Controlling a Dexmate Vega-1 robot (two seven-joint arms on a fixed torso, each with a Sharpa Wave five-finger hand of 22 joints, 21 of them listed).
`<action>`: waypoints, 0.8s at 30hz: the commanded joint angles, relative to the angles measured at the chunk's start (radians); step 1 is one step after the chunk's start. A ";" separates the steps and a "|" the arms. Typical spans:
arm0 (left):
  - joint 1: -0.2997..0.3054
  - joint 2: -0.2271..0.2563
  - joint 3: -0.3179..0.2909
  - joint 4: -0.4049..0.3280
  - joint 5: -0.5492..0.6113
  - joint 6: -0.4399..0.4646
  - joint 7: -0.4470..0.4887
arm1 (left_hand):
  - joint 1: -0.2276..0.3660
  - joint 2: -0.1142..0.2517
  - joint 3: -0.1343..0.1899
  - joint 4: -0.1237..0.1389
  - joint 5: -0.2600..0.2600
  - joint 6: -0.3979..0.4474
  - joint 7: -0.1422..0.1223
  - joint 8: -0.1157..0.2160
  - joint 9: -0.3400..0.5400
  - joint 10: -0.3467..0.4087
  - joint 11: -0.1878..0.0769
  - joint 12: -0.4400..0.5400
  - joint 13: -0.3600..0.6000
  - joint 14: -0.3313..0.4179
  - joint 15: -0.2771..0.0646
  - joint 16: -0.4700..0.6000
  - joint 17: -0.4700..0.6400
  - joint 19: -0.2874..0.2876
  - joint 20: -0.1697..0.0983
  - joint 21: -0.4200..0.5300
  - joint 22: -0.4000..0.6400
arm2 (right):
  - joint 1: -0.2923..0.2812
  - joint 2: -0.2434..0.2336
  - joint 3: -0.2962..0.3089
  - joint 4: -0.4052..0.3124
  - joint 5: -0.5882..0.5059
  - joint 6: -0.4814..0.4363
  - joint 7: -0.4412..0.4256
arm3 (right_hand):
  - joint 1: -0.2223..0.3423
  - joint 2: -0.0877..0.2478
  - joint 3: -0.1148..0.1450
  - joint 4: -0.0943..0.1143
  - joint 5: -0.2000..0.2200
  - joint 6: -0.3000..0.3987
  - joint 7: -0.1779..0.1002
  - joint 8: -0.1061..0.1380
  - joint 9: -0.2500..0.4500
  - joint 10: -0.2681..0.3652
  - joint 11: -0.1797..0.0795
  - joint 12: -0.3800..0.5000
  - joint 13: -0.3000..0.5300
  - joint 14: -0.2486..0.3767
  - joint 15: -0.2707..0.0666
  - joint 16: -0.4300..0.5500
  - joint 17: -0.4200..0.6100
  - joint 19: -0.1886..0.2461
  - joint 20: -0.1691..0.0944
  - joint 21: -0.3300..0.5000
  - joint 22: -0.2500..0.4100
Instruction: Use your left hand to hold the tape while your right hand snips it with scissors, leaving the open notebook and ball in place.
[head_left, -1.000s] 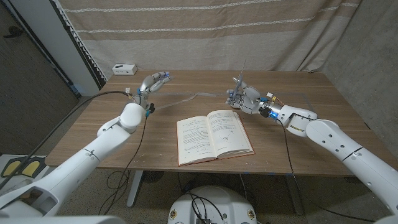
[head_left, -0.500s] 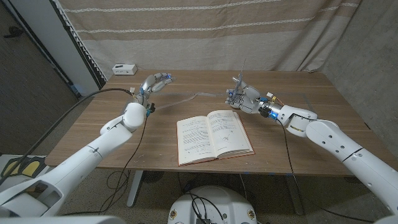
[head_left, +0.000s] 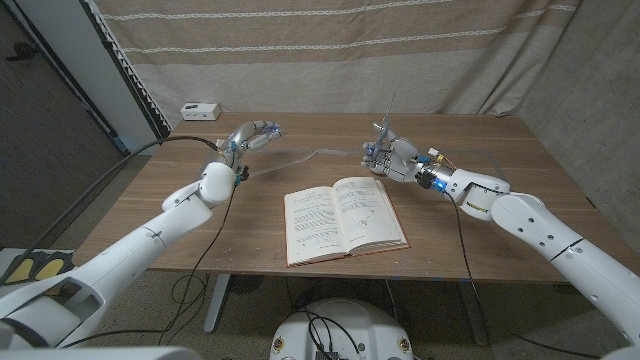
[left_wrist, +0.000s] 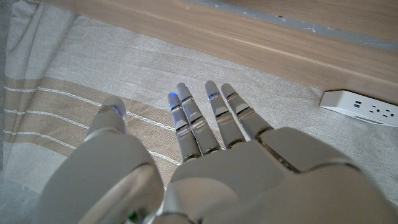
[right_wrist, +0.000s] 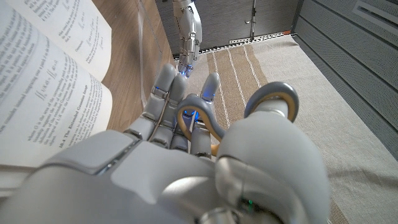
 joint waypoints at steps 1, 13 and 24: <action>-0.039 0.019 0.044 -0.004 0.066 0.091 -0.037 | 0.011 -0.008 -0.002 -0.005 0.009 0.004 0.002 0.003 0.000 -0.008 0.003 -0.001 0.005 -0.002 -0.163 -0.003 0.002 0.007 -0.081 0.006 0.007 | 0.016 0.002 -0.009 0.010 0.000 -0.003 0.025 | 0.010 -0.001 -0.005 -0.004 0.005 0.002 0.004 -0.006 0.001 0.001 0.005 0.004 -0.001 0.013 -0.021 -0.006 0.003 0.005 -0.029 -0.004 0.003; -0.094 0.026 0.106 -0.002 0.129 0.168 -0.108 | -0.004 -0.017 -0.024 0.004 0.009 -0.071 -0.001 -0.033 0.001 -0.127 0.030 -0.059 0.003 -0.125 -0.153 -0.055 -0.004 -0.036 -0.053 -0.011 0.007 | 0.022 0.004 -0.010 0.019 0.006 -0.006 0.037 | 0.016 0.001 -0.008 -0.006 0.007 -0.001 0.004 -0.012 -0.001 -0.005 0.006 0.005 -0.002 0.019 -0.021 -0.019 0.004 0.008 -0.029 -0.011 0.003; -0.134 0.009 0.162 0.014 0.236 0.209 -0.085 | -0.006 -0.015 -0.026 0.006 0.009 -0.084 -0.011 -0.037 0.002 -0.142 0.026 -0.063 0.005 -0.136 -0.153 -0.055 -0.004 -0.043 -0.048 -0.013 0.007 | 0.017 0.005 -0.008 0.019 0.006 -0.003 0.039 | 0.016 0.006 -0.010 -0.005 0.007 0.003 0.003 -0.014 -0.002 -0.004 0.007 0.006 -0.006 0.024 -0.023 -0.027 0.008 0.012 -0.030 -0.016 0.003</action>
